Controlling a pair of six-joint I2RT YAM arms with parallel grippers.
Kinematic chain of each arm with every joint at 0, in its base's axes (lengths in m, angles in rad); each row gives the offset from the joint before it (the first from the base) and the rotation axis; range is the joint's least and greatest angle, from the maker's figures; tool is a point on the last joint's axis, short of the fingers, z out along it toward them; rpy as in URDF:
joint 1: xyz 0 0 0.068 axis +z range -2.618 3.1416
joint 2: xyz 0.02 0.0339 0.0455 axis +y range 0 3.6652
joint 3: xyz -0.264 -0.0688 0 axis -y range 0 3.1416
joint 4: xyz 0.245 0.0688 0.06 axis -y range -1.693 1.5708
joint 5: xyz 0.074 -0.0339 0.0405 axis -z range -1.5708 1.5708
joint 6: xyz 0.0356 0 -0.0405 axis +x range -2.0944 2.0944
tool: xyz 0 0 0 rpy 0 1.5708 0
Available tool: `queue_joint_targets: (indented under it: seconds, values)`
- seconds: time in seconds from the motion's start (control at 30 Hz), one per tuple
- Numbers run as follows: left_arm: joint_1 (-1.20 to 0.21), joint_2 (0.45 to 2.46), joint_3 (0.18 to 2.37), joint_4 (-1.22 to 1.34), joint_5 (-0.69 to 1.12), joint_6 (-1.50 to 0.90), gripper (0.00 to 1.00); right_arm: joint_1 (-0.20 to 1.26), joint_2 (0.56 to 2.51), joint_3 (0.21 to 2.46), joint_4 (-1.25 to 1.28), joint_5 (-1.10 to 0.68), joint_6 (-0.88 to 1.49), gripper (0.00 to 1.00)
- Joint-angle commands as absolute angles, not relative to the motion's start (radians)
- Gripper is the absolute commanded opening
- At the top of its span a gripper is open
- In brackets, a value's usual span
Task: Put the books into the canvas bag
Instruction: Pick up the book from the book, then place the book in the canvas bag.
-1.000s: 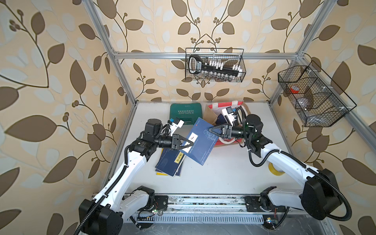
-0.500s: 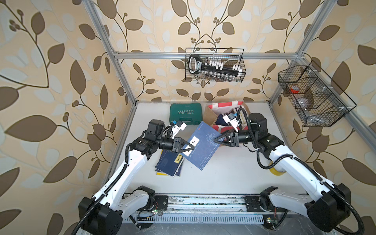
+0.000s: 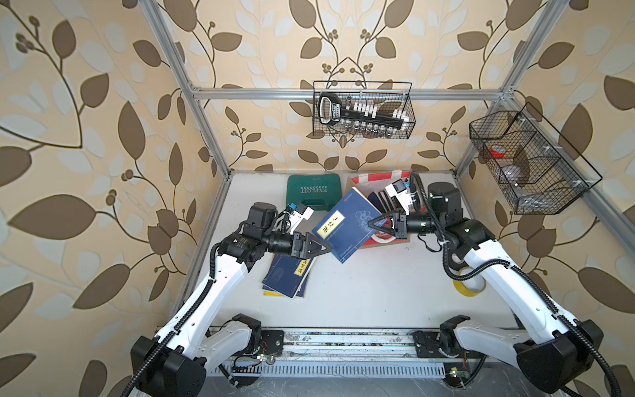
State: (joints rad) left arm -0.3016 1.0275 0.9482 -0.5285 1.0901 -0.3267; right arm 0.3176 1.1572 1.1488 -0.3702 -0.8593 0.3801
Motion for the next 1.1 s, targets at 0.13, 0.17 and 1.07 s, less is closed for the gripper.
queue_joint_targets:
  seconds: [0.13, 0.17, 1.07]
  values:
    - [-0.297, 1.009, 1.002, -0.570, 1.019, -0.281, 0.99, 0.146, 1.088, 1.244, -0.252, -0.565, 0.432, 0.00]
    - [-0.296, 1.007, 1.003, -0.571, 1.014, -0.281, 0.99, 0.132, 1.090, 1.255, -0.252, -0.538, 0.424, 0.00]
    - [-0.275, 1.024, 1.005, -0.566, 1.012, -0.288, 0.99, 0.310, 1.138, 1.208, -0.326, -0.125, 0.331, 0.00]
